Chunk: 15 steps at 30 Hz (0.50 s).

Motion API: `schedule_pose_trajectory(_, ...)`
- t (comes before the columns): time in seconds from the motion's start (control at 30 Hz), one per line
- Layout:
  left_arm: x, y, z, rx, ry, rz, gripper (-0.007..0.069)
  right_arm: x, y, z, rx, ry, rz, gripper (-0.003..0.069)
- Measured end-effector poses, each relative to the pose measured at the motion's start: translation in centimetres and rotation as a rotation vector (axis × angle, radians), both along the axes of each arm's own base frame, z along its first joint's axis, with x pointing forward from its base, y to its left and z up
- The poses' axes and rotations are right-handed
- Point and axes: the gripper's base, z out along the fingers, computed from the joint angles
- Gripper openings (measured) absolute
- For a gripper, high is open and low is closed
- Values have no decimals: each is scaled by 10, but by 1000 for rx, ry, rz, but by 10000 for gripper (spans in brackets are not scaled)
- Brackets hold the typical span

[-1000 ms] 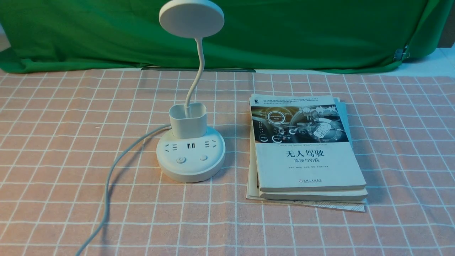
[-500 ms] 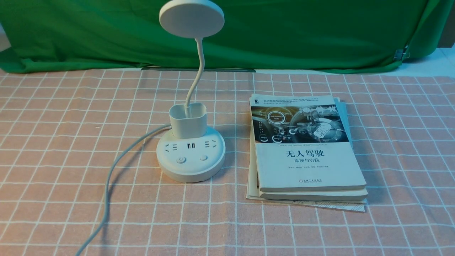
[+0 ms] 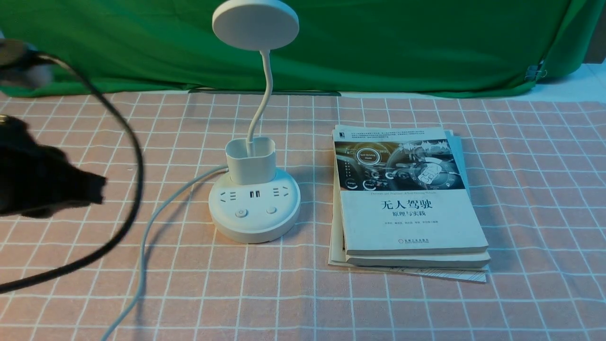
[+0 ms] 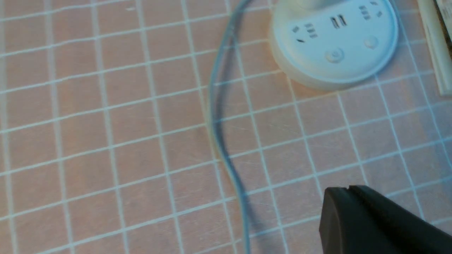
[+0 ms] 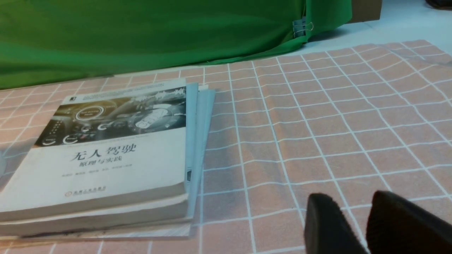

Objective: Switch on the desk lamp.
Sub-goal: Use the left arm to press the button switch on the lamp holder

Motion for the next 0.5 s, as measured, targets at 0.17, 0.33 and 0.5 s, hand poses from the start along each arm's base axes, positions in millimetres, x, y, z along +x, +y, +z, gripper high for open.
schedule_pose_trajectory(0.17, 30, -46, -25, 30, 69, -142, 22, 0, 0, 0, 0, 0, 0, 241)
schedule_pose_trajectory(0.33, 67, -83, -62, 42, 110, -189, 22, 0, 0, 0, 0, 0, 0, 241)
schedule_pose_trajectory(0.5, 93, -104, -91, 62, 148, -208, 22, 0, 0, 0, 0, 0, 0, 241)
